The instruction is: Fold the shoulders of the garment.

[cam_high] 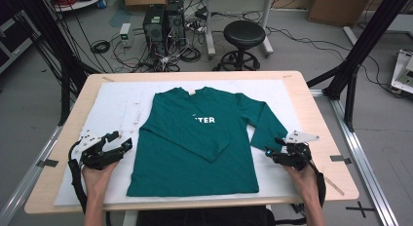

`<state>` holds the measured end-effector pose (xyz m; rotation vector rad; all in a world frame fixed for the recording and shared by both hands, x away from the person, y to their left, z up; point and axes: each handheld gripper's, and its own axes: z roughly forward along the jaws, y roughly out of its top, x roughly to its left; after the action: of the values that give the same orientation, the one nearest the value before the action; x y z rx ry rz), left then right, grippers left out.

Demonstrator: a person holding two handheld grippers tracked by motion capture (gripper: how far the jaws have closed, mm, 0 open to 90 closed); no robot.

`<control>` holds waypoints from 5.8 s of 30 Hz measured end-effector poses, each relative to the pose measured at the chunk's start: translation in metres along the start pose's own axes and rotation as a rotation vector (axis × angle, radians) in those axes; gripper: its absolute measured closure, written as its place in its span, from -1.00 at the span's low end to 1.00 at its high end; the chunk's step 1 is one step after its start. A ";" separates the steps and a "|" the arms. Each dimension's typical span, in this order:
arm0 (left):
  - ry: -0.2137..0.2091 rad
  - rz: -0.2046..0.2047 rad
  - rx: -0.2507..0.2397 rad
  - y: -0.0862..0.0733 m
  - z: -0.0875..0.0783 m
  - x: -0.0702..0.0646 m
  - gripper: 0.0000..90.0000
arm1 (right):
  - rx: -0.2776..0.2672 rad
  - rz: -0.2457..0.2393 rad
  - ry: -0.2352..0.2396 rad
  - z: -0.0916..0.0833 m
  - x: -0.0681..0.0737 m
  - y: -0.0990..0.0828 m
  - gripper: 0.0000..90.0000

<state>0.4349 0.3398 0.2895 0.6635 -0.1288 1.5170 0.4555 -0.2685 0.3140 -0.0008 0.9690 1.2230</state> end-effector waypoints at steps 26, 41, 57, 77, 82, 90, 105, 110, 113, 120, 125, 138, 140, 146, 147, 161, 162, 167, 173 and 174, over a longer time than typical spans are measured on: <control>0.008 -0.002 0.022 0.001 0.002 0.000 -0.26 | -0.134 0.042 0.046 -0.018 0.004 0.047 0.92; -0.002 -0.011 0.015 0.000 0.001 0.001 -0.26 | -0.173 -0.033 0.279 0.042 0.122 0.132 0.91; -0.009 -0.009 0.011 0.000 0.001 0.001 -0.25 | -0.091 -0.075 0.412 0.117 0.190 0.147 0.98; -0.010 -0.009 0.014 0.000 0.001 0.001 -0.25 | 0.101 -0.177 0.315 0.137 0.203 0.129 0.87; -0.009 -0.008 0.016 0.000 0.001 0.001 -0.25 | 0.044 -0.147 0.331 0.127 0.203 0.133 0.95; -0.008 -0.009 0.017 0.000 0.001 0.001 -0.25 | 0.014 -0.149 0.432 0.127 0.219 0.134 0.94; -0.006 0.000 0.018 0.000 0.001 0.000 -0.25 | -0.022 -0.043 0.170 0.077 0.121 0.125 0.55; -0.003 -0.002 0.024 0.001 0.002 0.000 -0.25 | 0.018 0.069 -0.062 0.072 0.056 0.111 0.54; -0.005 -0.001 0.030 0.001 0.003 0.000 -0.25 | 0.036 0.114 -0.094 0.085 0.032 0.104 0.50; -0.006 -0.006 0.028 0.001 0.003 0.000 -0.25 | 0.045 0.134 -0.107 0.108 0.020 0.103 0.48; -0.007 -0.004 0.029 0.001 0.003 0.000 -0.25 | 0.125 0.120 -0.193 0.116 0.004 0.101 0.53; -0.003 0.001 0.030 0.001 0.003 0.000 -0.25 | 0.164 0.103 -0.057 0.119 0.019 0.119 0.58; -0.004 0.002 0.031 0.001 0.003 0.000 -0.25 | 0.178 0.140 -0.040 0.123 0.011 0.112 0.59; -0.001 0.007 0.031 0.001 0.003 -0.001 -0.25 | 0.164 0.178 -0.094 0.121 0.001 0.112 0.57; 0.000 0.007 0.033 0.001 0.003 -0.001 -0.25 | 0.156 0.183 -0.104 0.120 0.001 0.112 0.58; 0.000 0.005 0.039 0.001 0.004 0.000 -0.25 | 0.090 0.208 -0.088 0.147 -0.002 0.121 0.44; -0.001 0.004 0.040 0.001 0.003 0.000 -0.25 | 0.095 0.208 -0.116 0.145 -0.002 0.122 0.41; -0.001 0.002 0.038 0.001 0.004 0.000 -0.25 | 0.052 0.218 -0.095 0.117 0.002 0.127 -0.20; 0.000 -0.001 0.030 0.001 0.003 0.000 -0.26 | -0.040 0.123 -0.046 0.075 0.023 0.109 -0.46; -0.001 -0.002 0.030 0.001 0.003 0.000 -0.26 | -0.045 0.126 -0.042 0.069 0.025 0.103 -0.47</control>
<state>0.4349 0.3385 0.2920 0.6881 -0.1068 1.5187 0.4177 -0.1748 0.3907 0.0513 0.9158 1.3546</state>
